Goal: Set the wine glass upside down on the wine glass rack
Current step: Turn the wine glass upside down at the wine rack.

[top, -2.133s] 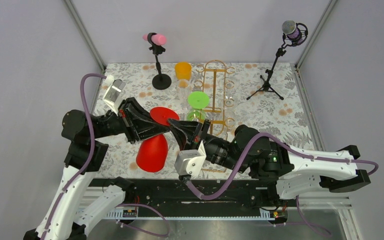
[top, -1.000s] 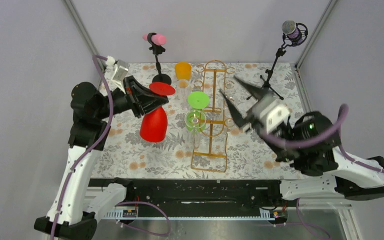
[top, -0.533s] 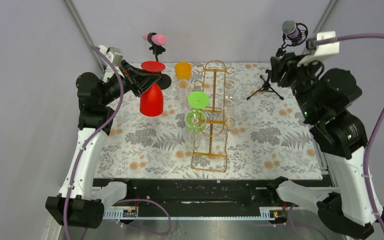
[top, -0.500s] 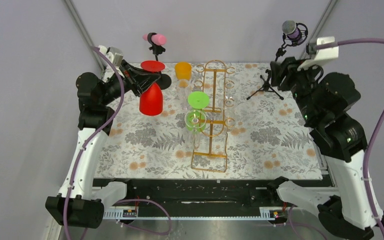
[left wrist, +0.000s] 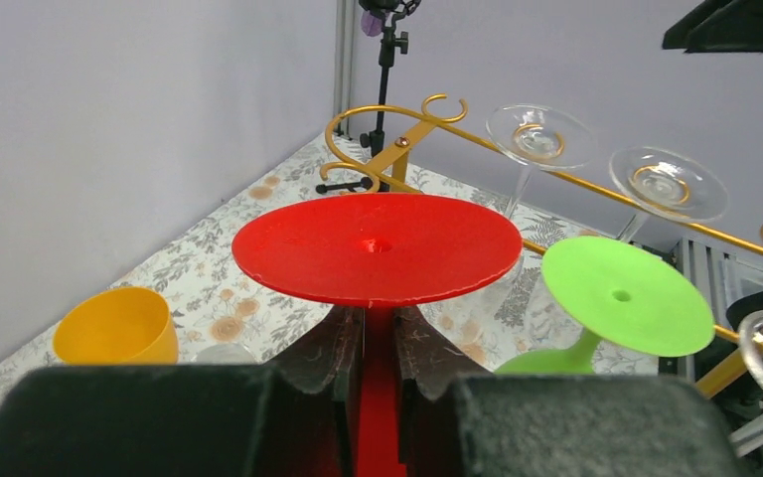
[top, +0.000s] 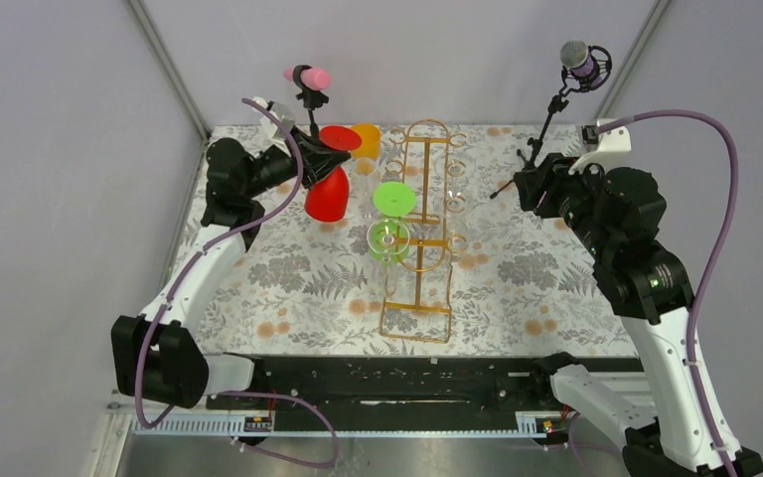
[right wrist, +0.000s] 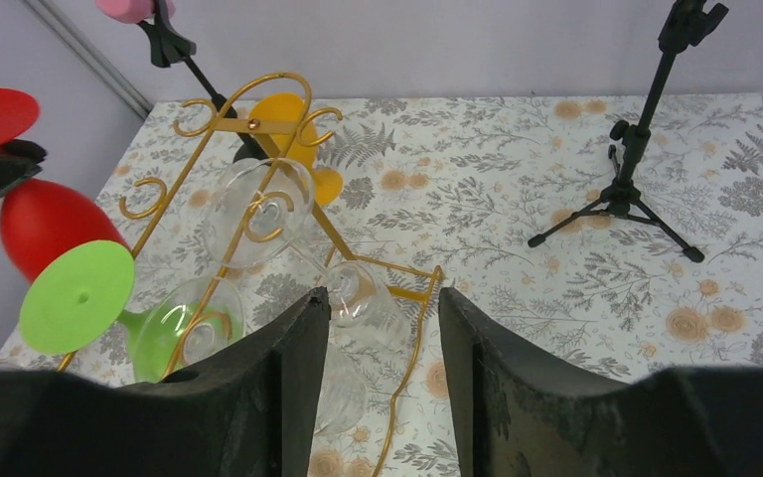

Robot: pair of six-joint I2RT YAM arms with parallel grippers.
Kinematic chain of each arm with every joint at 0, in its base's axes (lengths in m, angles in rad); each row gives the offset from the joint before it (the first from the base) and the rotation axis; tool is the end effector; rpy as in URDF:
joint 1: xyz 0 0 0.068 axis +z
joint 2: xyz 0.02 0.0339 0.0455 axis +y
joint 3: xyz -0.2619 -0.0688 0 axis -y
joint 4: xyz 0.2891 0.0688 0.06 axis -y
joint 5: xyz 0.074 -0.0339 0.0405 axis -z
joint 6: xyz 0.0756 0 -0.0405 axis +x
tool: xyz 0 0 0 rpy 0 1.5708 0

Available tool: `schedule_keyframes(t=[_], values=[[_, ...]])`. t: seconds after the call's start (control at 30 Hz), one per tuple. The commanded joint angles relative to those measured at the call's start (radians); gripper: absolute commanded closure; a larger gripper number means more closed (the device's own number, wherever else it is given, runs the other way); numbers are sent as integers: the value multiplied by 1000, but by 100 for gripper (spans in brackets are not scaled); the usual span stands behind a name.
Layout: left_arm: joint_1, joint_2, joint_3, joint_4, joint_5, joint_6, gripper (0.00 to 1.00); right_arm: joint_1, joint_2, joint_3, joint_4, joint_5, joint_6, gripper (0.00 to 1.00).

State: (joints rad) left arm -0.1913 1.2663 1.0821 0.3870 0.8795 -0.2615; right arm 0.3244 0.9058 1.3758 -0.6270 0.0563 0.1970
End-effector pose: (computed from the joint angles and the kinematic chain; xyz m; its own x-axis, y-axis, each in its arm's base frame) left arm 0.3388 -0.1249 0.3940 -0.0319 -0.1617 -0.9863 0.8839 0.4561 -0.1033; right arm 0.2256 0.0714 0.4806 -0.1973 0.1398 -0.9703 -0.2314 0.9552 0.1847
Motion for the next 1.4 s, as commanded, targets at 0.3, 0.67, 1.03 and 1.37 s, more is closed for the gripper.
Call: schedule_keyframes(t=[0.3, 0.67, 1.03, 1.37], values=[[-46, 124, -79, 630, 211, -151, 100, -8, -61, 0, 36, -53, -10, 47], [-75, 167, -108, 619, 206, -30, 100, -8, -71, -1, 38, -101, -28, 47], [-82, 205, -90, 551, 183, 32, 100, -8, -90, -19, 48, -119, -34, 47], [-110, 230, -48, 467, 162, 100, 100, -8, -103, -26, 49, -119, -39, 46]])
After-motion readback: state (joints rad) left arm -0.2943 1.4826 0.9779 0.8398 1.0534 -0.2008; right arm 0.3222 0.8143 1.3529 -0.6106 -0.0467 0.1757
